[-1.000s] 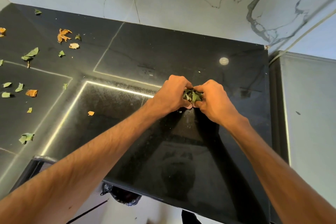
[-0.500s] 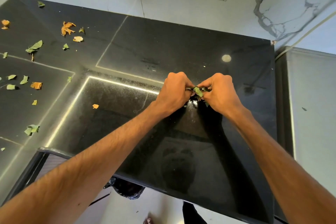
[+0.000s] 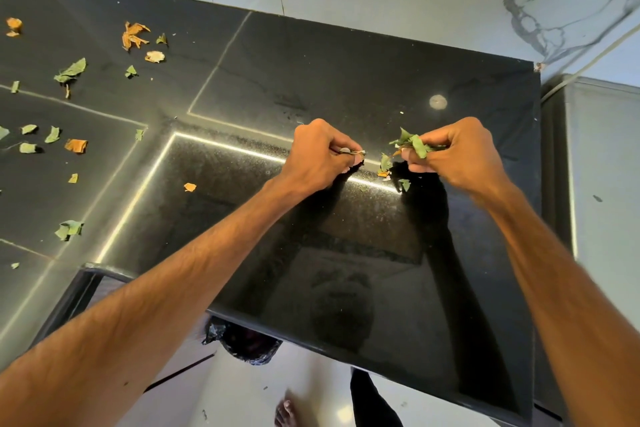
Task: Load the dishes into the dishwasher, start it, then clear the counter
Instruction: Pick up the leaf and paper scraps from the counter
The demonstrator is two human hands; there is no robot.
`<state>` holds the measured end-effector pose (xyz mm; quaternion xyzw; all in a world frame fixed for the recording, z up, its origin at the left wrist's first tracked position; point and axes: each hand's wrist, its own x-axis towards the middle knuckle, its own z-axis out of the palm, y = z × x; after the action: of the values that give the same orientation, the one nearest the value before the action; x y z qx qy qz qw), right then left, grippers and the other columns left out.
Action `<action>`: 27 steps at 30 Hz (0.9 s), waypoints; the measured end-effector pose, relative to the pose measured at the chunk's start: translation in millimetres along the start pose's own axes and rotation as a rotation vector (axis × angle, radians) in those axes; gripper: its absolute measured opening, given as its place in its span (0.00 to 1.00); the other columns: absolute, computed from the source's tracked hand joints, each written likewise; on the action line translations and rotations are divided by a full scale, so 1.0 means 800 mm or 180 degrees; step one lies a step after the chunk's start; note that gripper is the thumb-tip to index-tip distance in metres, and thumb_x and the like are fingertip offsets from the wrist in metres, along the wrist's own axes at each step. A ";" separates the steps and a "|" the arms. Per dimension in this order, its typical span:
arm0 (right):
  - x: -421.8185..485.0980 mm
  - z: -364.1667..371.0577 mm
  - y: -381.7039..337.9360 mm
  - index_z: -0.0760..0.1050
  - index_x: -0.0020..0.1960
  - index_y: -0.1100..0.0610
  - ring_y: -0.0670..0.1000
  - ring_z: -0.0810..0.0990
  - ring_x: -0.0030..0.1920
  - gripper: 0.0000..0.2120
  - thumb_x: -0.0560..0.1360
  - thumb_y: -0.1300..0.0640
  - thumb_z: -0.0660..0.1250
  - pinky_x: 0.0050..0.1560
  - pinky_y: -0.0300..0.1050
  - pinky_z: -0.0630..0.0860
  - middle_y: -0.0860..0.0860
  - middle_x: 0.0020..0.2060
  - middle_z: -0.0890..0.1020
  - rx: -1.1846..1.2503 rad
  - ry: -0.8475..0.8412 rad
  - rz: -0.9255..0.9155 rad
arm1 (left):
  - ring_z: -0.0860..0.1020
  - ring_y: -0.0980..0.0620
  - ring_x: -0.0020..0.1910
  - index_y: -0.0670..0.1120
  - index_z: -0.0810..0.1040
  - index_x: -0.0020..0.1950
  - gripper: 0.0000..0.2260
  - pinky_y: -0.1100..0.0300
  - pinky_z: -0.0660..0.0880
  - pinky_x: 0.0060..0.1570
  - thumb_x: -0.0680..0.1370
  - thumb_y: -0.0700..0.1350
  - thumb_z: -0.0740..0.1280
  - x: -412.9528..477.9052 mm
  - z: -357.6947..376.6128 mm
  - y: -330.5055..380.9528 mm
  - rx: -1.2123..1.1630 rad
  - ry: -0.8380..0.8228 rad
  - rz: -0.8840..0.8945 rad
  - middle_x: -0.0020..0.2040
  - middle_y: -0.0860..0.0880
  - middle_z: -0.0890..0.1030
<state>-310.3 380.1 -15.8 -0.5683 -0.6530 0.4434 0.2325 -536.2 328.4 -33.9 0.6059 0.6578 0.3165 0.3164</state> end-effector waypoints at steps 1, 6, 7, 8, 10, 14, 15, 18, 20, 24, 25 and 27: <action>0.000 -0.003 0.001 0.87 0.50 0.53 0.48 0.87 0.42 0.10 0.69 0.57 0.80 0.52 0.47 0.83 0.50 0.40 0.88 0.0043 0.0032 0.0010 | 0.83 0.61 0.35 0.45 0.87 0.50 0.07 0.65 0.82 0.42 0.73 0.42 0.77 -0.002 0.001 0.001 0.0010 -0.0001 0.0048 0.42 0.51 0.87; -0.003 -0.008 0.003 0.87 0.49 0.54 0.48 0.87 0.41 0.10 0.69 0.59 0.80 0.51 0.46 0.84 0.50 0.39 0.87 -0.0021 0.0057 0.0136 | 0.83 0.62 0.38 0.44 0.87 0.50 0.06 0.65 0.81 0.45 0.74 0.41 0.76 0.003 0.022 0.019 0.0124 0.0062 0.0365 0.45 0.50 0.87; -0.004 -0.008 0.003 0.87 0.49 0.54 0.48 0.87 0.41 0.10 0.68 0.59 0.80 0.50 0.46 0.84 0.51 0.39 0.87 -0.0043 0.0016 0.0163 | 0.83 0.61 0.39 0.44 0.87 0.50 0.06 0.64 0.82 0.46 0.74 0.41 0.76 0.006 0.027 0.023 0.0167 0.0091 0.0404 0.46 0.50 0.87; -0.005 -0.008 0.003 0.87 0.50 0.54 0.48 0.87 0.41 0.10 0.68 0.59 0.80 0.50 0.46 0.84 0.51 0.40 0.87 -0.0057 -0.0025 0.0187 | 0.83 0.61 0.40 0.44 0.87 0.51 0.06 0.62 0.82 0.47 0.74 0.41 0.76 0.009 0.031 0.026 0.0218 0.0114 0.0421 0.47 0.50 0.87; -0.007 -0.009 0.004 0.87 0.49 0.54 0.48 0.87 0.42 0.10 0.68 0.60 0.80 0.49 0.47 0.84 0.51 0.40 0.87 -0.0046 -0.0066 0.0226 | 0.82 0.60 0.40 0.44 0.87 0.51 0.06 0.60 0.82 0.48 0.75 0.40 0.75 0.015 0.036 0.028 0.0292 0.0084 0.0353 0.48 0.50 0.87; -0.013 -0.015 0.008 0.87 0.49 0.54 0.48 0.87 0.43 0.10 0.68 0.61 0.80 0.49 0.46 0.84 0.50 0.40 0.88 0.0123 -0.0066 0.0286 | 0.82 0.57 0.44 0.44 0.86 0.55 0.09 0.57 0.81 0.52 0.76 0.38 0.72 0.014 0.040 0.030 0.0551 -0.0117 0.0343 0.50 0.49 0.86; -0.015 -0.018 0.010 0.87 0.49 0.54 0.48 0.87 0.43 0.10 0.68 0.61 0.80 0.48 0.45 0.84 0.50 0.40 0.88 0.0146 -0.0061 0.0286 | 0.81 0.56 0.46 0.44 0.85 0.56 0.11 0.58 0.80 0.54 0.76 0.37 0.71 0.013 0.040 0.032 0.0729 -0.0206 0.0409 0.51 0.48 0.86; -0.019 -0.022 0.013 0.87 0.49 0.54 0.47 0.87 0.43 0.10 0.68 0.61 0.80 0.48 0.44 0.84 0.50 0.41 0.88 0.0207 -0.0049 0.0344 | 0.78 0.51 0.52 0.43 0.81 0.62 0.19 0.55 0.78 0.55 0.72 0.34 0.67 0.005 0.040 0.041 0.1092 -0.0498 0.0364 0.56 0.45 0.81; -0.020 -0.024 0.014 0.87 0.48 0.54 0.48 0.87 0.43 0.10 0.68 0.61 0.80 0.48 0.45 0.84 0.50 0.41 0.88 0.0283 -0.0021 0.0381 | 0.75 0.48 0.56 0.40 0.77 0.65 0.23 0.54 0.77 0.56 0.69 0.35 0.66 -0.003 0.040 0.048 0.1160 -0.0609 0.0331 0.57 0.43 0.77; -0.024 -0.025 0.016 0.87 0.49 0.54 0.48 0.87 0.44 0.11 0.67 0.62 0.80 0.47 0.45 0.84 0.50 0.41 0.87 0.0363 0.0038 0.0420 | 0.71 0.46 0.55 0.39 0.72 0.64 0.23 0.54 0.74 0.56 0.73 0.49 0.68 -0.023 0.056 0.055 0.1497 -0.0544 0.0495 0.56 0.44 0.72; -0.024 -0.026 0.016 0.87 0.48 0.54 0.48 0.87 0.44 0.11 0.67 0.62 0.80 0.47 0.45 0.84 0.50 0.41 0.87 0.0370 0.0039 0.0425 | 0.70 0.46 0.55 0.40 0.72 0.64 0.25 0.55 0.74 0.55 0.74 0.55 0.68 -0.026 0.063 0.054 0.1641 -0.0446 0.0555 0.56 0.44 0.72; -0.025 -0.027 0.016 0.87 0.49 0.54 0.48 0.87 0.44 0.10 0.68 0.62 0.79 0.47 0.45 0.84 0.50 0.41 0.87 0.0375 0.0033 0.0433 | 0.70 0.47 0.54 0.42 0.73 0.64 0.30 0.56 0.73 0.54 0.73 0.64 0.69 -0.028 0.075 0.052 0.1846 -0.0241 0.0613 0.57 0.45 0.71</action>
<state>-280.7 367.6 -11.8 -0.5990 -0.5845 0.4928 0.2382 -461.6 311.0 -35.9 0.7418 0.6479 0.1213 0.1230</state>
